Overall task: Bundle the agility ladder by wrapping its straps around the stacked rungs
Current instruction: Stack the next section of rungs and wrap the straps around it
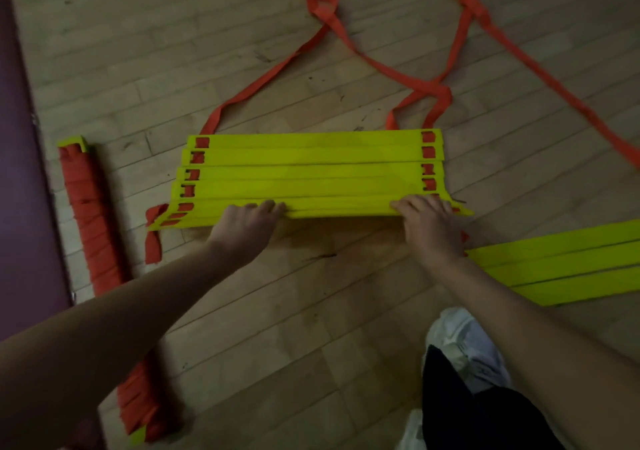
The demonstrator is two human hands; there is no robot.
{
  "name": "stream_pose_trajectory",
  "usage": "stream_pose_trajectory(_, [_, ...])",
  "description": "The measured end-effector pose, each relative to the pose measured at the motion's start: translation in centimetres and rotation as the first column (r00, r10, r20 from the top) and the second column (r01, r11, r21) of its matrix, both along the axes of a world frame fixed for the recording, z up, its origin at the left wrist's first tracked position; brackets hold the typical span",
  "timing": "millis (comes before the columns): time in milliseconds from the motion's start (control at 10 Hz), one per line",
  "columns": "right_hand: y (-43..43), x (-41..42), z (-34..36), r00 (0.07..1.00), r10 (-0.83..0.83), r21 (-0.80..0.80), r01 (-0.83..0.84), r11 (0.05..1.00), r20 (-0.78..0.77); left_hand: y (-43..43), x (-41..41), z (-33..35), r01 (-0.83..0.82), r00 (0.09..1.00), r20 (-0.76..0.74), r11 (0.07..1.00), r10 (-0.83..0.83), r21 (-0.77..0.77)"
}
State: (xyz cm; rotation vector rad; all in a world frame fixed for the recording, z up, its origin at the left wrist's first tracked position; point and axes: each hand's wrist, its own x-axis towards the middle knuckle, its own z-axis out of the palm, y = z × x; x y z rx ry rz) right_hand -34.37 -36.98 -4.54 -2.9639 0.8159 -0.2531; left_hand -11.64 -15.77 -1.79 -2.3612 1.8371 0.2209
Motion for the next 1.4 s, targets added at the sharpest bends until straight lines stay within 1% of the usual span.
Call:
stream_pose_trajectory(100, [-0.8,1.3,1.3,0.995,0.071,-0.022,-0.07,0.997,0.064,-0.7,0.6,0.3,-0.213,0.977,-0.034,0.973,0.211,-0.083])
stream_pose_trajectory(200, [-0.1,1.4,1.3,0.987,0.155,0.046,-0.156,0.987,0.033,0.0,1.1,-0.6,-0.318,0.941,-0.153,0.943,0.301,-0.1])
stream_pose_trajectory(300, [1.6,1.3,0.4,0.987,0.151,0.142,-0.143,0.98,-0.049,1.2,1.2,-2.1,-0.35,0.913,-0.254,0.933,0.32,-0.085])
stream_pose_trajectory(400, [2.7,2.2,-0.2,0.97,0.216,0.184,-0.192,0.964,-0.114,1.7,1.4,-2.8,-0.439,0.849,-0.356,0.897,0.391,-0.06])
stream_pose_trajectory(500, [3.3,3.6,-0.4,0.965,0.252,0.205,-0.231,0.951,-0.079,1.5,0.7,-2.7,-0.583,0.797,-0.31,0.794,0.518,-0.172])
stream_pose_trajectory(600, [3.2,4.9,0.5,0.99,0.127,0.261,-0.138,0.955,0.061,0.7,-1.6,-1.8,-0.877,0.471,-0.532,0.44,0.704,-0.193])
stream_pose_trajectory(700, [2.7,5.6,1.5,0.988,0.069,0.28,-0.105,0.954,0.135,-1.7,-3.8,0.3,-0.85,-0.492,-0.814,0.033,0.308,0.526])
stream_pose_trajectory(800, [3.1,5.5,1.9,0.985,0.131,0.332,-0.16,0.929,0.108,-3.1,-3.0,0.9,-0.698,-0.715,-0.672,0.136,-0.194,0.703])
stream_pose_trajectory(900, [4.0,4.6,1.0,0.977,0.211,0.389,-0.209,0.897,0.037,-2.9,-1.5,-0.1,-0.68,-0.719,-0.662,0.019,-0.21,0.733])
stream_pose_trajectory(1000, [4.6,4.7,0.7,0.988,0.156,0.498,-0.138,0.856,0.005,-1.9,-1.9,-0.4,-0.678,-0.73,-0.67,0.017,-0.133,0.735])
stream_pose_trajectory(1100, [4.8,6.2,1.0,0.995,0.075,0.572,-0.02,0.82,-0.073,-1.2,-2.1,-0.6,-0.649,-0.753,-0.643,-0.002,-0.14,0.76])
stream_pose_trajectory(1200, [5.2,7.7,1.1,0.964,0.115,0.518,0.028,0.855,-0.241,-1.1,-2.1,-1.5,-0.623,-0.749,-0.612,-0.044,-0.254,0.781])
stream_pose_trajectory(1300, [5.6,9.1,1.4,0.911,0.129,0.456,0.071,0.887,-0.392,-1.2,-2.2,-3.6,-0.559,-0.746,-0.548,-0.09,-0.378,0.824])
stream_pose_trajectory(1400, [5.3,10.1,1.4,0.929,0.031,0.525,0.181,0.831,-0.369,-1.9,-2.3,-2.8,-0.528,-0.783,-0.525,-0.092,-0.333,0.844])
